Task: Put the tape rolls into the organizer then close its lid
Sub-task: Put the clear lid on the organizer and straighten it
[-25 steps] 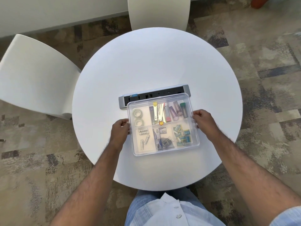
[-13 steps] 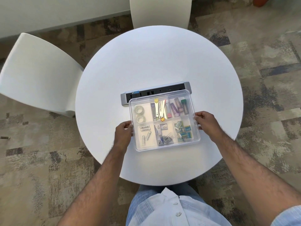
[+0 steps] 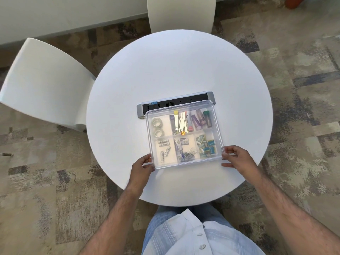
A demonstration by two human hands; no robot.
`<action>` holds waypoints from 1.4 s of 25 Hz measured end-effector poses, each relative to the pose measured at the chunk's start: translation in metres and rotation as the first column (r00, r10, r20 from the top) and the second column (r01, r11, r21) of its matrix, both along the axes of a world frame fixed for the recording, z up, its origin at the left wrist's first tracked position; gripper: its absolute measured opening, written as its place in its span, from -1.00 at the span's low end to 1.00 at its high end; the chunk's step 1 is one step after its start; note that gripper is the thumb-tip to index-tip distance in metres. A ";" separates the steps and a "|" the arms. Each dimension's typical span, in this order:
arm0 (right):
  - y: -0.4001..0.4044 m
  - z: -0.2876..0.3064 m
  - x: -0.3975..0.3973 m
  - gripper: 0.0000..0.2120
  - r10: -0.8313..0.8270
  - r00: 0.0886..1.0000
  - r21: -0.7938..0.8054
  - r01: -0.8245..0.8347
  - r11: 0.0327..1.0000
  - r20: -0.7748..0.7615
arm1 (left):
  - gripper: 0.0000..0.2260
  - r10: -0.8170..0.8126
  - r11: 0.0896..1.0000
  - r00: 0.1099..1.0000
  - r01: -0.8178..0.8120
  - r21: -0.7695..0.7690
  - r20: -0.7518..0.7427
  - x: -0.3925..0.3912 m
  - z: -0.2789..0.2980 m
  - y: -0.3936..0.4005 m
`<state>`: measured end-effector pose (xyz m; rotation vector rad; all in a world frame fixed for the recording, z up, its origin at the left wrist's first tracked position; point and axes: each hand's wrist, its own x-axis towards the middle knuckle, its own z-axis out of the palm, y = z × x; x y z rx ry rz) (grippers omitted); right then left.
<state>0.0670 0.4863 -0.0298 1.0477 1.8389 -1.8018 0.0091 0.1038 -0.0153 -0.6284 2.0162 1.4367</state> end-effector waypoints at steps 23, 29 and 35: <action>-0.115 -0.019 0.012 -0.33 0.986 0.121 0.880 -0.473 -0.043 0.113 | -0.42 -0.962 0.158 0.271 0.649 -0.744 0.033 -0.189 0.016 0.127; -0.103 -0.027 0.017 -0.34 0.987 0.066 0.891 -0.442 -0.105 0.148 | -0.37 -0.950 0.105 0.276 0.724 -0.681 0.147 -0.184 0.010 0.127; -0.104 -0.024 0.017 -0.31 0.983 0.062 0.875 -0.469 -0.123 0.172 | -0.39 -0.937 0.118 0.309 0.721 -0.683 0.164 -0.179 0.010 0.133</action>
